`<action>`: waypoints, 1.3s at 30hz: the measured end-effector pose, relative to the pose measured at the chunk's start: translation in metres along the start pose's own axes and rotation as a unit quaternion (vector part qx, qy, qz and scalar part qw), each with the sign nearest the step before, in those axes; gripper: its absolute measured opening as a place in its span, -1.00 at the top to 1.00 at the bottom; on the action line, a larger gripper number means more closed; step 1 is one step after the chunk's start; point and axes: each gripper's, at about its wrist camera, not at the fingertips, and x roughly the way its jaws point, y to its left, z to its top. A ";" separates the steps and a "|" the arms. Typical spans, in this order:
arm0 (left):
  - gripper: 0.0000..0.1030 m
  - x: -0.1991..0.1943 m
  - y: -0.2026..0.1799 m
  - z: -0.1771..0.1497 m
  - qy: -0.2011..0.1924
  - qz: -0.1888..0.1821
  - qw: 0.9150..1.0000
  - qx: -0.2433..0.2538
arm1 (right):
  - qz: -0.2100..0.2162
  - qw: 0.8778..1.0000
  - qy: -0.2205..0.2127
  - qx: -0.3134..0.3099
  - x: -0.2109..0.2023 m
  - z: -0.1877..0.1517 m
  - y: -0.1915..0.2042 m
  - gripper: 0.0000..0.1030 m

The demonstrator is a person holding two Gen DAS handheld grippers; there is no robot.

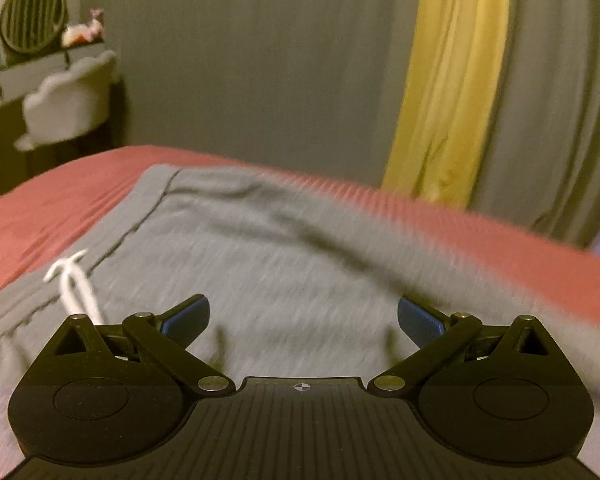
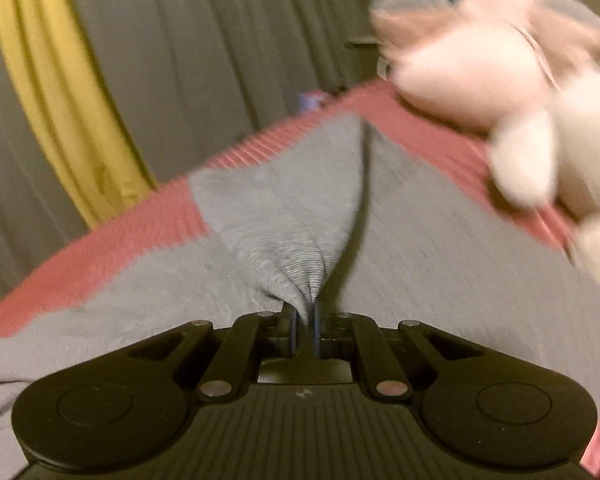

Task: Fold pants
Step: 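Lift the leg hem with the right tool while the left tool grasps the waistband, then fold one leg over the other with both tools and open both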

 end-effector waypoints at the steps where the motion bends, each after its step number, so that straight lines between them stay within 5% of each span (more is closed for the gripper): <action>1: -1.00 0.007 0.000 0.014 0.004 -0.011 1.000 -0.010 | -0.006 0.999 0.029 0.022 0.013 -0.007 -0.010 0.83; 4: -1.00 0.045 0.000 0.049 0.052 -0.016 0.998 -0.041 | 0.024 0.992 0.033 0.120 0.026 -0.006 -0.035 0.83; 8: -1.00 0.105 0.008 0.072 0.130 -0.031 0.986 -0.098 | 0.016 0.994 0.021 0.102 0.019 -0.015 -0.029 0.82; 12: -0.97 0.138 0.019 0.079 0.164 -0.038 0.972 -0.164 | 0.012 0.995 0.017 0.098 0.023 -0.016 -0.026 0.82; 14: -0.27 0.143 0.022 0.078 0.174 -0.036 0.969 -0.171 | 0.015 0.995 0.015 0.102 0.025 -0.016 -0.024 0.81; 16: 0.08 0.141 0.028 0.077 0.181 -0.031 0.968 -0.171 | 0.021 0.994 0.012 0.108 0.026 -0.012 -0.025 0.80; 17: 0.52 0.136 0.032 0.075 0.174 -0.048 0.968 -0.175 | 0.025 0.993 0.011 0.113 0.026 -0.012 -0.027 0.78; 18: 0.66 0.131 0.039 0.073 0.171 -0.067 0.966 -0.182 | 0.029 0.993 0.010 0.117 0.028 -0.012 -0.029 0.76; 23: 0.76 0.083 0.061 0.073 0.151 -0.097 0.967 -0.181 | 0.036 0.991 0.015 0.126 0.023 -0.008 -0.031 0.78; 27: 0.76 0.003 0.075 0.075 0.104 -0.125 0.978 -0.132 | 0.066 0.989 -0.008 0.129 -0.008 0.006 -0.029 0.80; 31: 0.75 -0.074 0.106 0.046 0.097 -0.141 0.977 -0.130 | 0.102 0.981 -0.031 0.164 -0.053 0.016 -0.047 0.80; 34: 0.74 -0.103 0.129 0.007 0.134 -0.127 0.970 -0.159 | 0.102 0.980 -0.033 0.169 -0.080 0.013 -0.068 0.80; 39: 0.69 -0.103 0.150 -0.030 0.195 -0.039 0.961 -0.193 | 0.055 0.978 0.024 0.199 -0.082 -0.006 -0.100 0.78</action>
